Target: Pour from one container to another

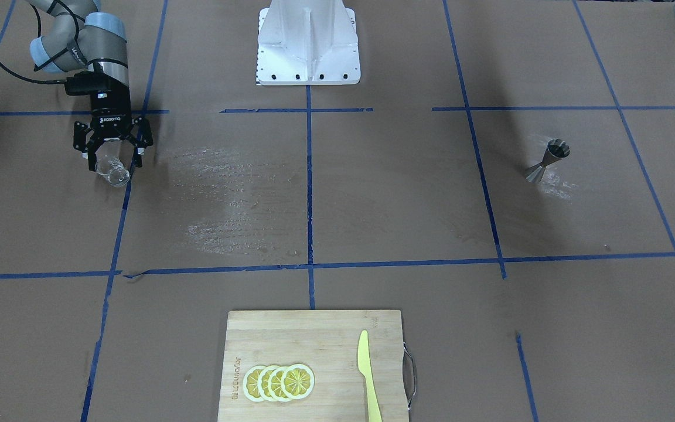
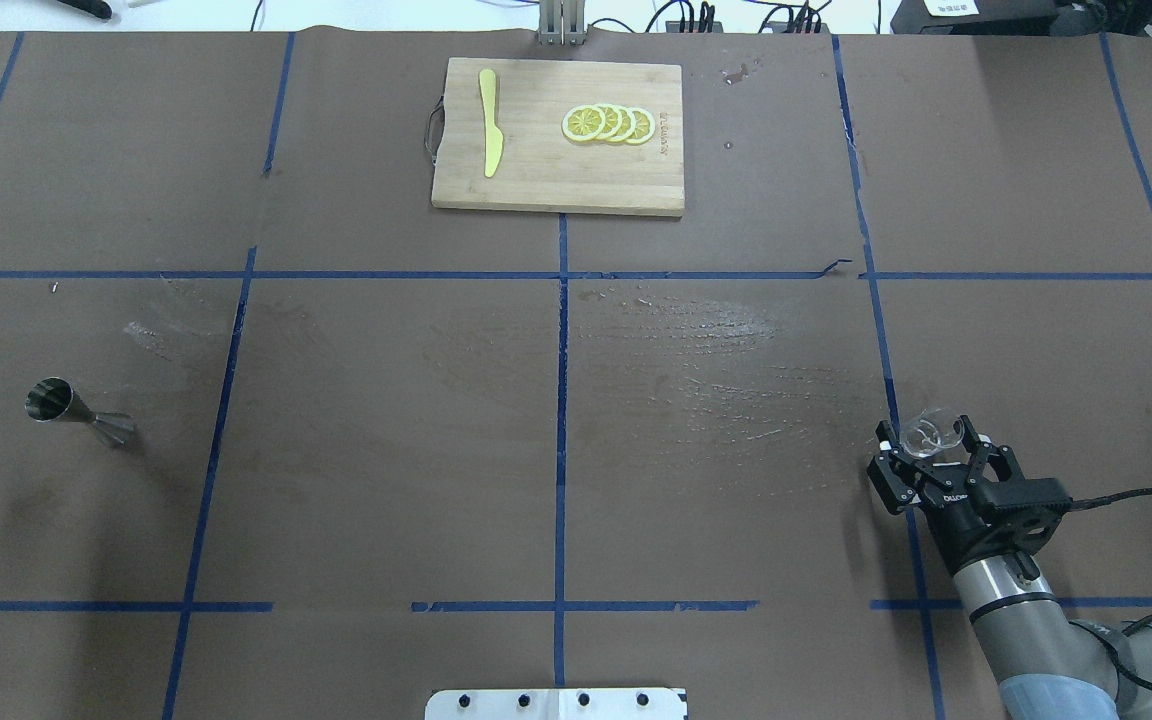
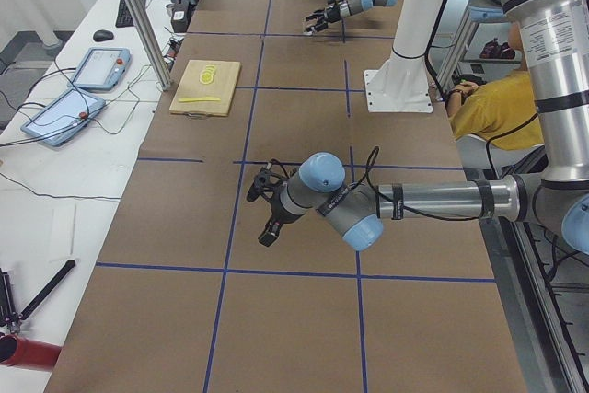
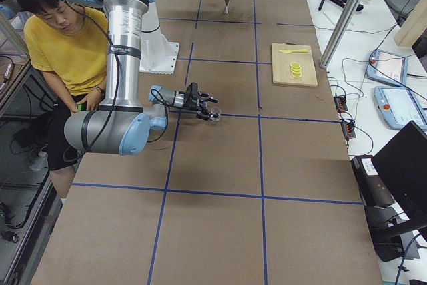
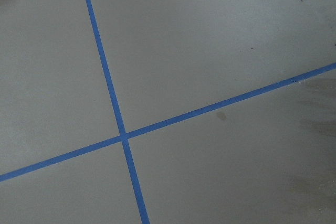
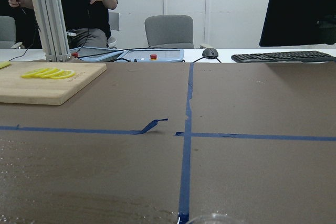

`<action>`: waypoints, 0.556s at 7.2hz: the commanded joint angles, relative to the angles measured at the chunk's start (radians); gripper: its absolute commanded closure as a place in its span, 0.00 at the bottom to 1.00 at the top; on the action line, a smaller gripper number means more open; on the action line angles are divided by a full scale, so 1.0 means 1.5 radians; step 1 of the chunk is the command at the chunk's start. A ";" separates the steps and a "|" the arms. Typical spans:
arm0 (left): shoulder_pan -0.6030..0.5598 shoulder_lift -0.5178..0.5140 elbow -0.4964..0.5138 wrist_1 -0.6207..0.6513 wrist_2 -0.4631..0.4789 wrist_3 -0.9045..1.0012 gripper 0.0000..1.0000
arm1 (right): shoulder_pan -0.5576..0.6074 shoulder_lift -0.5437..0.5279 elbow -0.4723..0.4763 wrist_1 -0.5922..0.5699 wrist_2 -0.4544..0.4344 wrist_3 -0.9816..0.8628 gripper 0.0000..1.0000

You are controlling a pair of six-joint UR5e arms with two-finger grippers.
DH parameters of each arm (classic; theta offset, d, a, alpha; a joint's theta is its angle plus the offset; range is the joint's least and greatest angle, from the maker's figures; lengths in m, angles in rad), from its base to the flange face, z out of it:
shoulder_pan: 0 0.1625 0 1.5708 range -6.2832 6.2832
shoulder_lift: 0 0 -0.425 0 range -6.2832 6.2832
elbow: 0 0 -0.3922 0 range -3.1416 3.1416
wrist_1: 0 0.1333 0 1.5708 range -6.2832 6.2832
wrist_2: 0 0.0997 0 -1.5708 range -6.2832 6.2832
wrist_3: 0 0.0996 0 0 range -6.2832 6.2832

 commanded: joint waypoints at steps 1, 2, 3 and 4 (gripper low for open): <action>0.000 0.000 0.000 -0.004 0.000 -0.003 0.00 | 0.004 -0.059 0.084 -0.001 0.049 -0.044 0.00; 0.000 0.000 0.000 -0.004 -0.001 -0.001 0.00 | 0.027 -0.073 0.117 -0.001 0.092 -0.072 0.00; 0.000 0.000 0.001 -0.002 -0.005 0.005 0.00 | 0.058 -0.077 0.127 -0.001 0.132 -0.105 0.00; 0.000 0.000 0.001 0.000 -0.005 0.008 0.00 | 0.123 -0.077 0.129 -0.001 0.210 -0.155 0.00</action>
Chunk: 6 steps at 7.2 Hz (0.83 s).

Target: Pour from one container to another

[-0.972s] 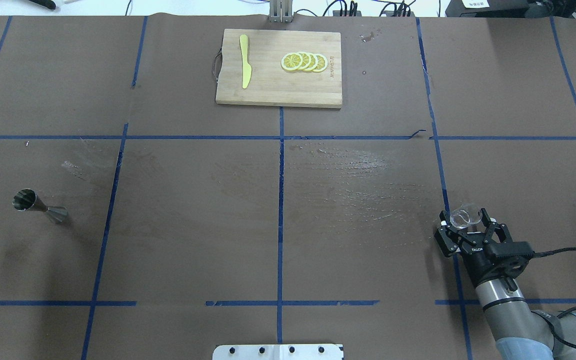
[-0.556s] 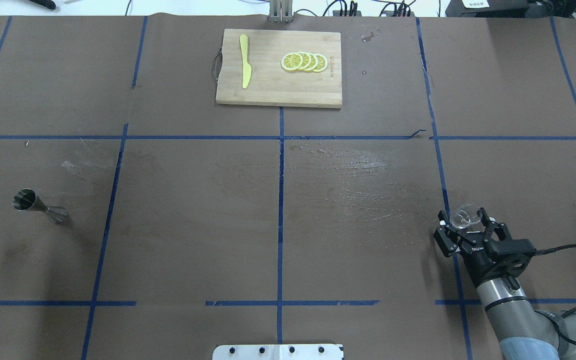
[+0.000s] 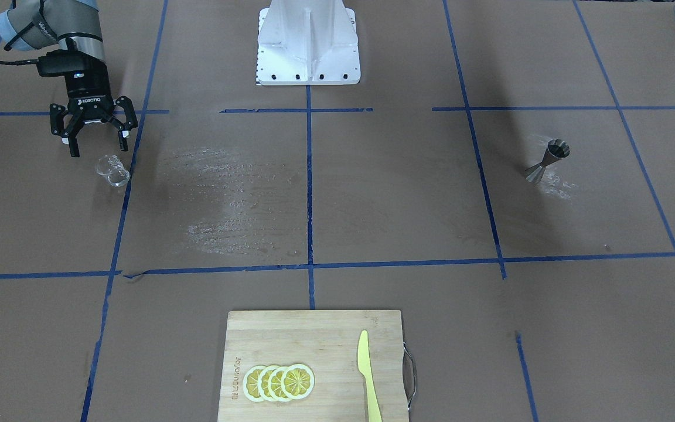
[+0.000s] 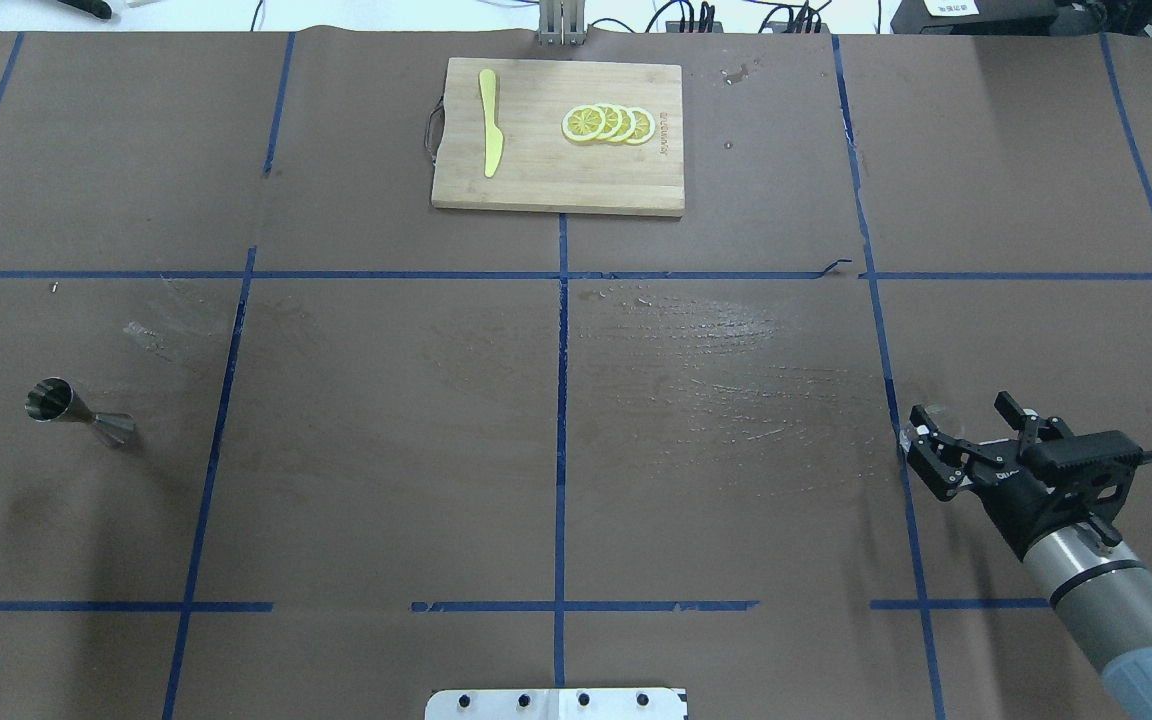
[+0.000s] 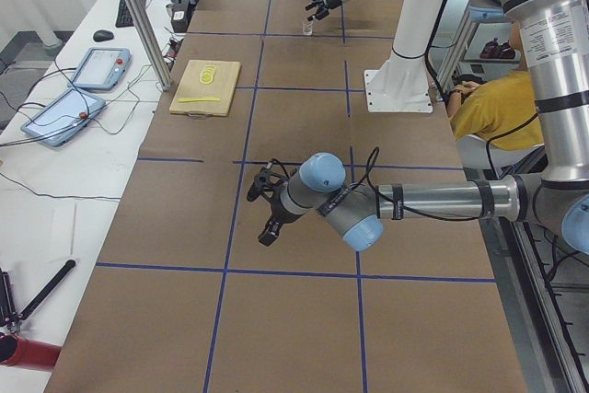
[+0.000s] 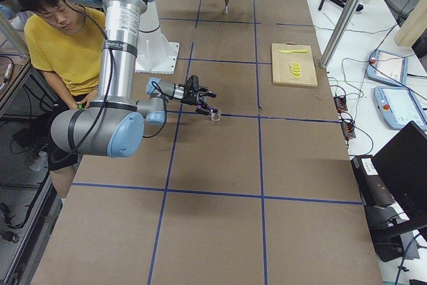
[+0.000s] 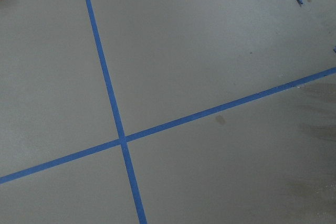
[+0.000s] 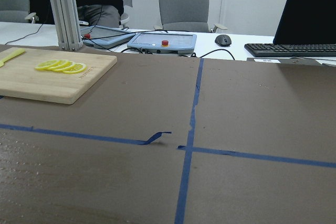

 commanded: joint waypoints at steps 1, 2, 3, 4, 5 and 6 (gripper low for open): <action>0.000 -0.002 0.000 0.002 -0.001 0.004 0.00 | 0.151 -0.002 0.012 0.000 0.190 -0.112 0.00; 0.002 -0.009 0.002 0.006 0.000 0.004 0.00 | 0.251 0.002 0.011 0.000 0.321 -0.171 0.00; 0.004 -0.012 0.008 0.009 0.000 0.004 0.00 | 0.363 0.006 0.010 -0.008 0.477 -0.205 0.00; 0.006 -0.017 0.004 0.032 0.000 0.003 0.00 | 0.506 0.011 0.007 -0.043 0.681 -0.232 0.00; 0.002 -0.053 -0.003 0.095 -0.004 0.004 0.00 | 0.661 0.054 0.004 -0.139 0.879 -0.311 0.00; 0.000 -0.077 -0.001 0.147 -0.024 0.027 0.00 | 0.778 0.080 0.005 -0.259 0.999 -0.428 0.00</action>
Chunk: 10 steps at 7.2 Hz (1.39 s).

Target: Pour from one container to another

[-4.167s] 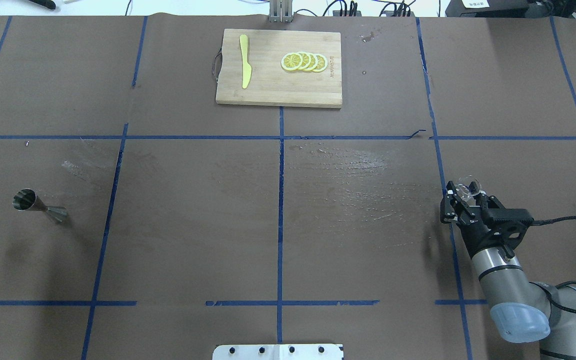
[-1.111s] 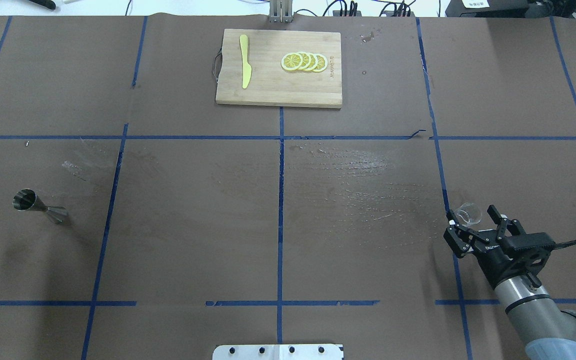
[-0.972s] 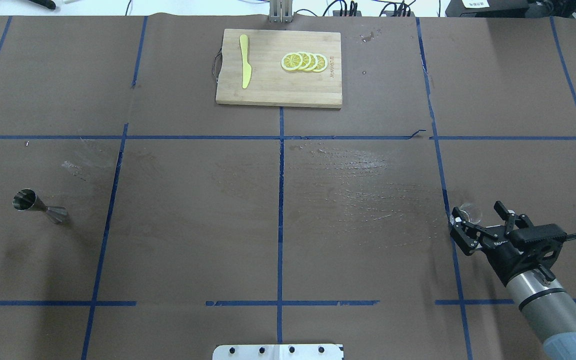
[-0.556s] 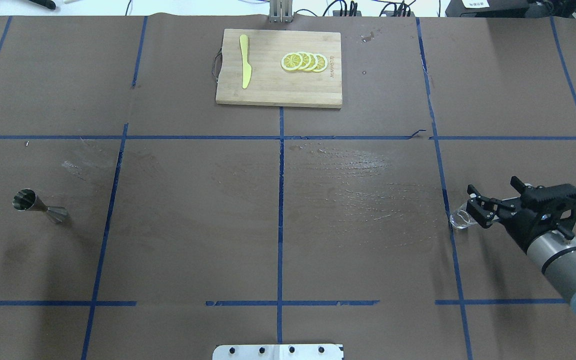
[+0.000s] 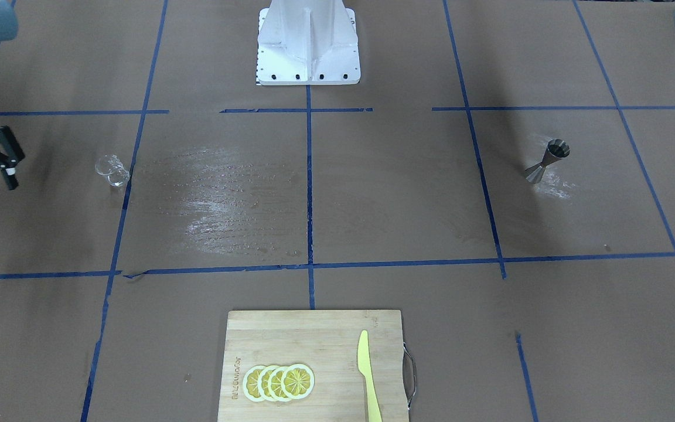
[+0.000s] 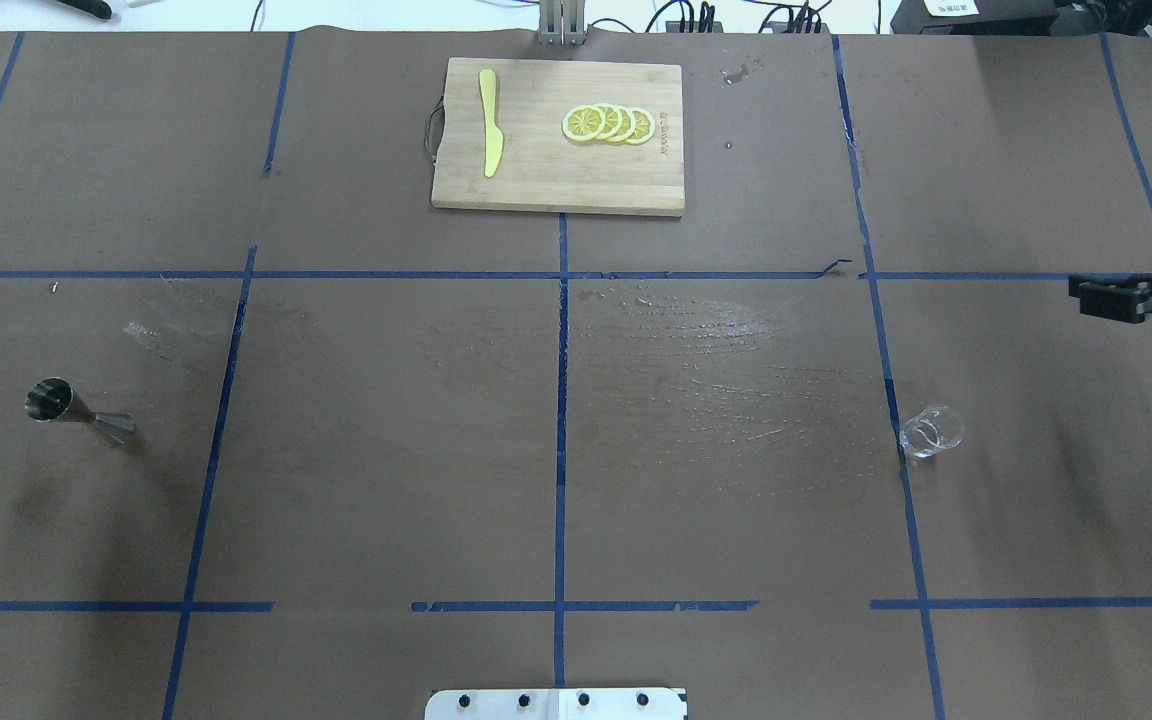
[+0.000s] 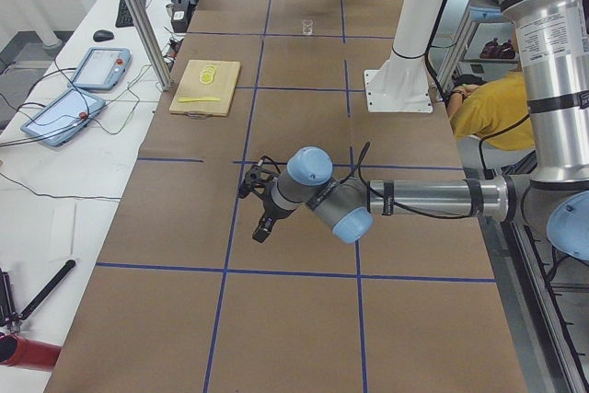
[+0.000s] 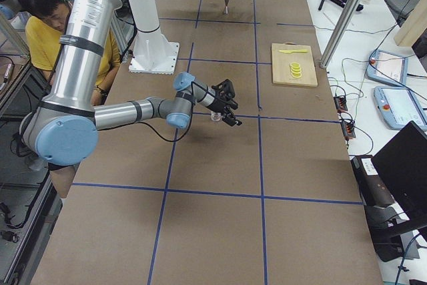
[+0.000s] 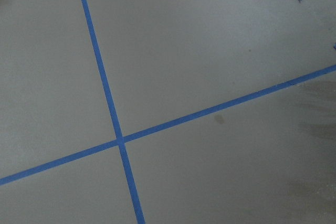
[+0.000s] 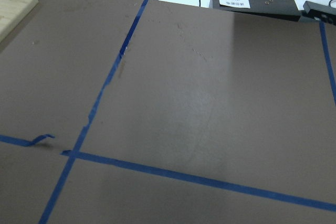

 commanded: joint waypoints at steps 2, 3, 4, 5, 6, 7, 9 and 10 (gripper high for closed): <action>-0.051 -0.073 -0.011 0.208 -0.018 0.136 0.00 | 0.295 0.080 0.000 -0.399 0.323 -0.372 0.00; -0.101 -0.107 -0.016 0.332 -0.018 0.211 0.00 | 0.316 0.089 0.002 -0.508 0.353 -0.448 0.00; -0.133 -0.150 -0.017 0.464 -0.018 0.259 0.00 | 0.315 0.085 -0.003 -0.556 0.354 -0.459 0.00; -0.141 -0.172 -0.025 0.551 -0.019 0.273 0.00 | 0.315 0.081 -0.007 -0.569 0.353 -0.460 0.00; -0.138 -0.154 -0.021 0.546 -0.018 0.274 0.00 | 0.314 0.063 -0.008 -0.560 0.348 -0.456 0.00; -0.135 -0.141 -0.019 0.547 -0.021 0.274 0.00 | 0.311 0.060 -0.014 -0.559 0.347 -0.456 0.00; -0.127 -0.116 -0.020 0.544 -0.101 0.274 0.00 | 0.295 0.058 -0.022 -0.560 0.347 -0.460 0.00; -0.121 -0.117 -0.020 0.539 -0.127 0.274 0.00 | 0.277 0.058 -0.024 -0.560 0.347 -0.461 0.00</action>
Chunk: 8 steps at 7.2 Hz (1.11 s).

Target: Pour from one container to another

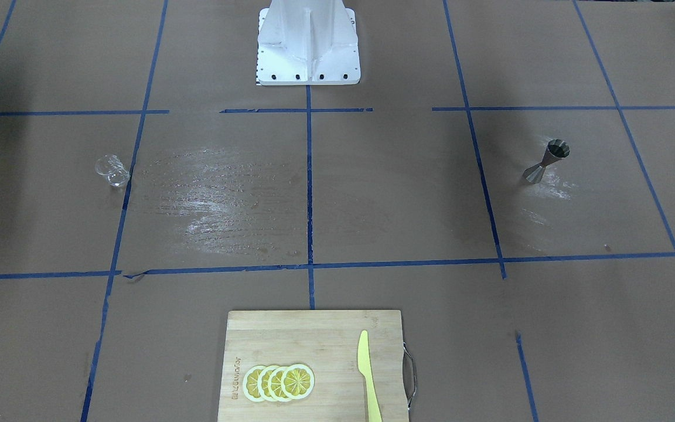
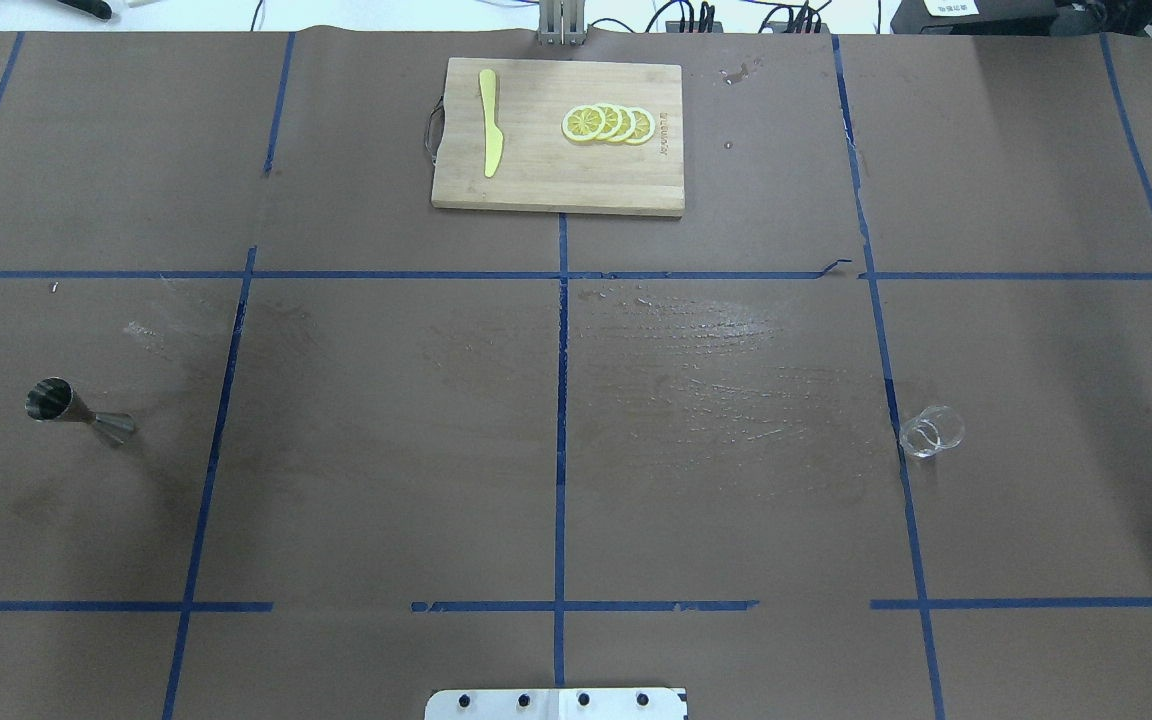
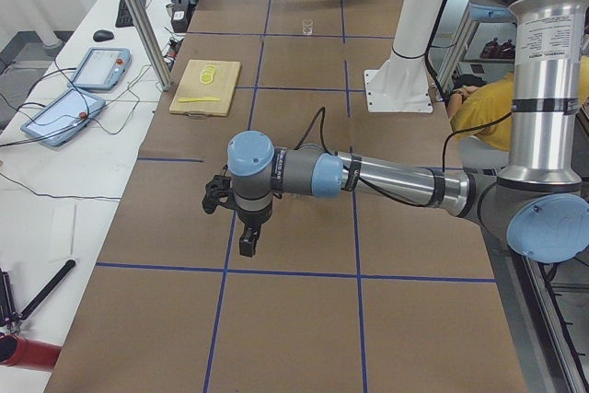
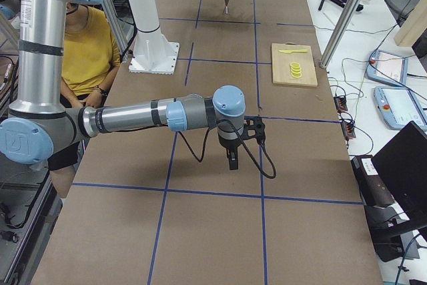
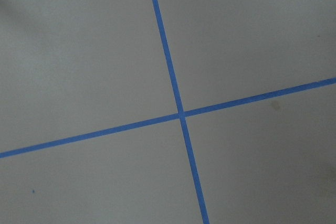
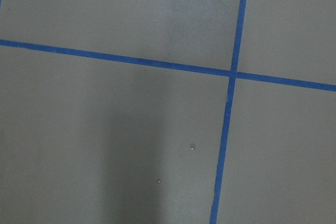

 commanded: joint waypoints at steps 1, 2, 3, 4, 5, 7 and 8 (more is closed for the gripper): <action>0.006 0.005 0.000 -0.049 -0.040 0.000 0.00 | -0.034 -0.001 -0.005 0.000 -0.001 -0.002 0.00; 0.006 0.006 0.003 -0.061 -0.039 -0.001 0.00 | -0.045 0.000 -0.005 0.000 -0.001 0.000 0.00; 0.010 0.000 0.007 -0.064 -0.039 0.000 0.00 | -0.046 0.000 -0.005 0.001 -0.001 -0.002 0.00; 0.018 -0.015 0.009 -0.060 -0.036 0.000 0.00 | -0.046 0.000 -0.001 0.001 -0.001 -0.003 0.00; 0.020 -0.012 0.008 -0.058 -0.035 -0.001 0.00 | -0.045 -0.001 -0.001 0.001 -0.003 -0.002 0.00; 0.020 0.028 0.003 -0.056 -0.030 -0.001 0.00 | -0.046 0.001 -0.005 0.001 -0.031 0.003 0.00; 0.020 0.037 0.003 -0.058 -0.030 -0.002 0.00 | -0.046 0.004 -0.010 0.001 -0.044 0.005 0.00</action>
